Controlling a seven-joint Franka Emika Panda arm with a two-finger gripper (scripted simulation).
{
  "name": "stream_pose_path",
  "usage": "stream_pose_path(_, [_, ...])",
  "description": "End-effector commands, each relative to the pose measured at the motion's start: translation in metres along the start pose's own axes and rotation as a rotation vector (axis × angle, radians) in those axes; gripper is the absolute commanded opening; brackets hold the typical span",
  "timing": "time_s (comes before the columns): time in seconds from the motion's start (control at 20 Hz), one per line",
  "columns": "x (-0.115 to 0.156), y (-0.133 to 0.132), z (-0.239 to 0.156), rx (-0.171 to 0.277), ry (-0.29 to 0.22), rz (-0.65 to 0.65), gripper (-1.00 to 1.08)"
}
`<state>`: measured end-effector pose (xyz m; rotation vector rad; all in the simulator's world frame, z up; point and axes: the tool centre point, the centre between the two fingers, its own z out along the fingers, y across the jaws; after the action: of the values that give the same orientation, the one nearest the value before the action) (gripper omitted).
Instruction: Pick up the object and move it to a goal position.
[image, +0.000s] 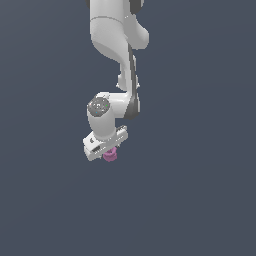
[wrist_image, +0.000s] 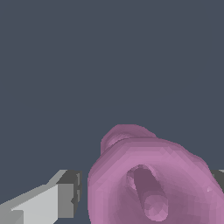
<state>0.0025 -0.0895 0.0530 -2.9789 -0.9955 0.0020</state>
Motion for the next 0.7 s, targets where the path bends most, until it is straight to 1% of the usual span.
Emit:
stream_pose_path(0.0, [0.0006,0.0007,0.0054,-0.001,0.001,0.000,1.00])
stream_pose_path(0.1, [0.0010,0.0011,0.0059,-0.001,0.001,0.000,1.00])
stream_pose_path(0.15, [0.0010,0.0011,0.0059,-0.001,0.001,0.000,-1.00])
stream_pose_path(0.65, [0.0013,0.0014,0.0051,-0.002,0.002,0.000,-1.00])
